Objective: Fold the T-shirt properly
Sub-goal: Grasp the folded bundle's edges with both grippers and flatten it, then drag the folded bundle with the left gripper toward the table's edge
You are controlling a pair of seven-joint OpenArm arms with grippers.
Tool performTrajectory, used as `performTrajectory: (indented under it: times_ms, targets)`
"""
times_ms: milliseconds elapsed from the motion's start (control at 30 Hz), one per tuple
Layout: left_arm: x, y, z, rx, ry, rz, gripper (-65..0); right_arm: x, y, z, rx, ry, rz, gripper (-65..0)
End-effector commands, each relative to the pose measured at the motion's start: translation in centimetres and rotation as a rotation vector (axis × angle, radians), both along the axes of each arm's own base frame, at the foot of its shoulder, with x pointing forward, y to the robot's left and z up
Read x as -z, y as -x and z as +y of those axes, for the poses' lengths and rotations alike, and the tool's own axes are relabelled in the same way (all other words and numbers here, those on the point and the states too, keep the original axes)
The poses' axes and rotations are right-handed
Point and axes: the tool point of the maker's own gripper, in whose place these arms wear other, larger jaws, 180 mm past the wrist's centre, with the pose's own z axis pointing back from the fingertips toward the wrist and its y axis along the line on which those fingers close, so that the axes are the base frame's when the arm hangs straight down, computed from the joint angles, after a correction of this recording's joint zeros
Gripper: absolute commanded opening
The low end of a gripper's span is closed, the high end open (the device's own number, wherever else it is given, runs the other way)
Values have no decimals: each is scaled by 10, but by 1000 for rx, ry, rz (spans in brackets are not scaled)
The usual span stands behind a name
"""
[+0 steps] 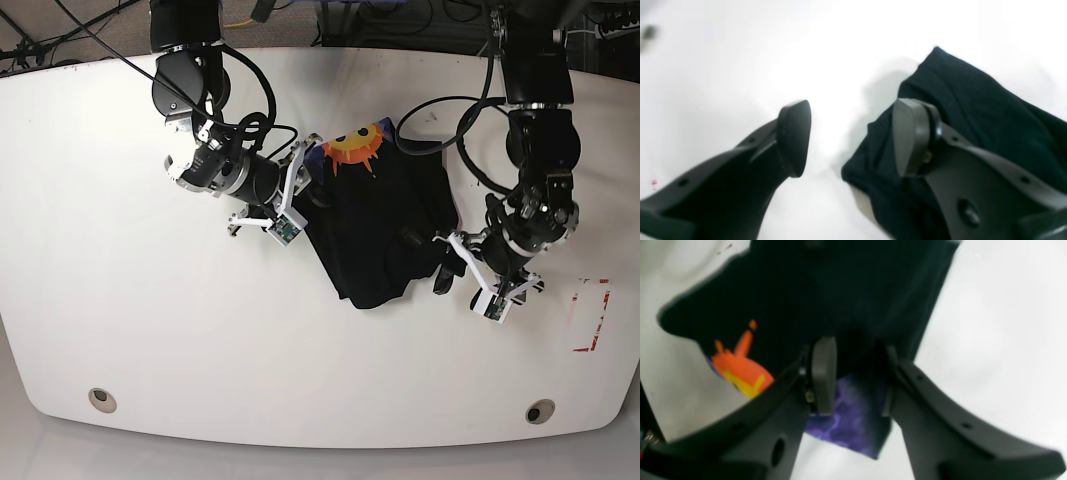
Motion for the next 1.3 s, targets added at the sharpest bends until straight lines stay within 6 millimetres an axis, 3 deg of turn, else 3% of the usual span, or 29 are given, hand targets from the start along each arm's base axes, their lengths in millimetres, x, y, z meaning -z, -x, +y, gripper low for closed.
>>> performTrajectory:
  times_ms: [0, 100, 167, 533, 700, 800, 867, 967, 1200, 1267]
  targets:
    - [-19, 15, -15, 43, 2, -62, -292, -22, -8, -2, -4, 3, -70, -469]
    - [-14, 39, -23, 65, -11, -43, -292, -25, -15, -12, -3, 35, -89, -469]
    - [-8, 56, -37, 86, -2, -13, -292, -14, -16, -22, -3, 65, -65, -469]
    - [37, 128, -83, 108, 112, 165, -292, 18, -16, -32, 8, 94, 30, -469]
    - [80, 148, -78, 97, 109, 298, -292, 28, -14, -33, 12, 93, 63, -469]
    - [115, 160, -55, 81, 58, 400, -292, 32, -16, -31, 18, 66, 67, -469]
    - [128, 159, -44, 72, 40, 435, -292, 34, -16, -31, 22, 54, 70, -469]
    - [123, 150, -28, 52, 17, 414, -292, 32, -17, -30, 21, 50, 61, -469]
    - [69, 124, -7, 9, -18, 245, -292, 11, -15, -27, 14, 43, -3, -469]
    - [52, 119, -6, 6, -26, 194, -292, 14, -7, -28, 11, 48, 7, -469]
